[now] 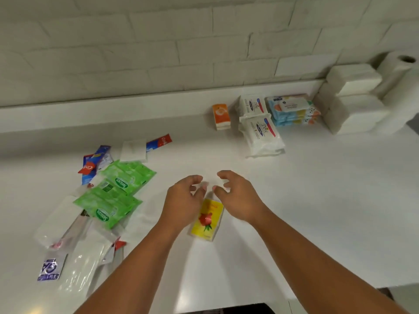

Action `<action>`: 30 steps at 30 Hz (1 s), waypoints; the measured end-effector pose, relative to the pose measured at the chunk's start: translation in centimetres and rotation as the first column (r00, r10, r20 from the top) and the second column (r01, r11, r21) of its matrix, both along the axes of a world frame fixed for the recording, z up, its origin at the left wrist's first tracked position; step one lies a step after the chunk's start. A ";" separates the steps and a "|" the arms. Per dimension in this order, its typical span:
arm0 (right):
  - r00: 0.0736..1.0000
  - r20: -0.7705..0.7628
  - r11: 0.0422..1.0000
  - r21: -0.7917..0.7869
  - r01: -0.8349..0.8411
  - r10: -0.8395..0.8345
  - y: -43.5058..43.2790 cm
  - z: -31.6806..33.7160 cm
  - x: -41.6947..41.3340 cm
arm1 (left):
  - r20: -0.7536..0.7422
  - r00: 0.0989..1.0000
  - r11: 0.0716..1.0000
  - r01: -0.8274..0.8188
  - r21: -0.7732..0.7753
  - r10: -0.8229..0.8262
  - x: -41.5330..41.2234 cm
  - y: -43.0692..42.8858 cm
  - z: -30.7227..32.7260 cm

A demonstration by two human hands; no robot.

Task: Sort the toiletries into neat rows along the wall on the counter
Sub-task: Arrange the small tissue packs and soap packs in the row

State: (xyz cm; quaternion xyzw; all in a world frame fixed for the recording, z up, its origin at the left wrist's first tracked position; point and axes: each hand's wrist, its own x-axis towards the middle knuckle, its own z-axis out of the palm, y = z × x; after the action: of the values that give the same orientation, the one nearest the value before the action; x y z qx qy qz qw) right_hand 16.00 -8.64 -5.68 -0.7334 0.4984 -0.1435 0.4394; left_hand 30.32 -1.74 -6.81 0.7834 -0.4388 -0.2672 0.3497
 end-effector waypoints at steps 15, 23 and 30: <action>0.932 0.017 0.923 0.141 0.357 -0.363 11.4 -3.8 0.0 | -0.107 0.979 0.984 0.178 0.013 -0.175 -0.1 8.0 -3.5; 0.799 0.278 0.837 0.311 0.450 -0.533 12.3 -3.2 0.6 | -0.407 0.900 0.987 0.143 -0.069 -0.158 0.0 8.0 -3.1; 0.760 0.393 0.854 0.293 0.430 -0.517 9.6 -2.5 1.0 | -0.447 0.878 0.985 0.168 -0.046 -0.170 1.0 5.3 -2.3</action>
State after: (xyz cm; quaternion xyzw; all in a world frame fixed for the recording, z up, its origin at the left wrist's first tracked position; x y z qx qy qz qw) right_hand 17.02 0.92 -8.21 -0.4837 0.5611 -0.3718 0.5594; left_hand 31.35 3.55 -9.07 0.6580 -0.4135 -0.4693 0.4192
